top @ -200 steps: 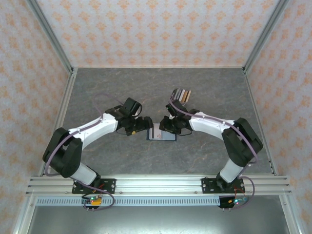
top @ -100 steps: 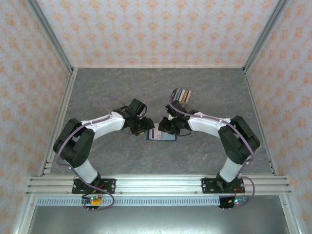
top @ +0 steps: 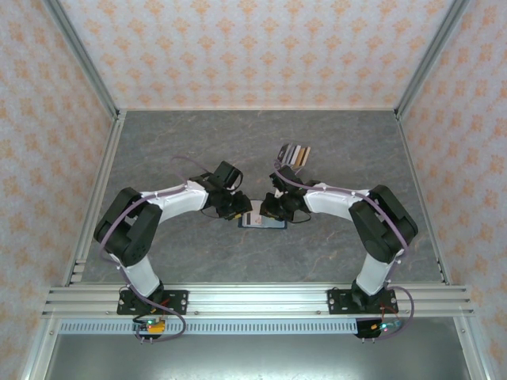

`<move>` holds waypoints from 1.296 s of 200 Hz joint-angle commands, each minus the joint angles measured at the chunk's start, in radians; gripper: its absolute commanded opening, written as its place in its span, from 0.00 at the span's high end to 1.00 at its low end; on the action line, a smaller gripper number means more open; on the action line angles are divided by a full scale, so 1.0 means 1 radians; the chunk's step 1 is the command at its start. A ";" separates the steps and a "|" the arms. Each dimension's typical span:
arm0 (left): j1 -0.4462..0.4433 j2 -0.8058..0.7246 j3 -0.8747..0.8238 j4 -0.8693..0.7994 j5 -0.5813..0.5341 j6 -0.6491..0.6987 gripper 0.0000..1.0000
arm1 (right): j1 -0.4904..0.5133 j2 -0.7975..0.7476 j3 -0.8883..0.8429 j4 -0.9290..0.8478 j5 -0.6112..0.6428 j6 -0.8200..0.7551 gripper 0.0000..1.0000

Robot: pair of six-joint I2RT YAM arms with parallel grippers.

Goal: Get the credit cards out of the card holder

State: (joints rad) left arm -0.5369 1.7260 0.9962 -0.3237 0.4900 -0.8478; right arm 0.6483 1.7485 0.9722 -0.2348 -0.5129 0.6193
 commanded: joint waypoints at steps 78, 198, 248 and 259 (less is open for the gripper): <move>-0.008 0.075 0.024 0.027 0.030 0.010 0.76 | -0.018 0.031 -0.041 0.083 -0.032 0.022 0.80; -0.007 0.089 0.012 0.009 -0.007 0.015 0.78 | -0.058 -0.056 -0.098 0.164 -0.118 -0.009 0.75; -0.006 0.089 0.010 0.012 -0.002 0.016 0.79 | -0.058 -0.002 -0.080 0.160 -0.162 -0.014 0.76; -0.007 0.089 0.010 0.012 -0.001 0.015 0.79 | -0.059 0.011 -0.073 0.156 -0.171 -0.017 0.76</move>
State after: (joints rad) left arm -0.5369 1.7855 1.0039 -0.2947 0.5163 -0.8440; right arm 0.5926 1.7275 0.8684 -0.0814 -0.6510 0.6231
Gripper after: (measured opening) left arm 0.211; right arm 0.245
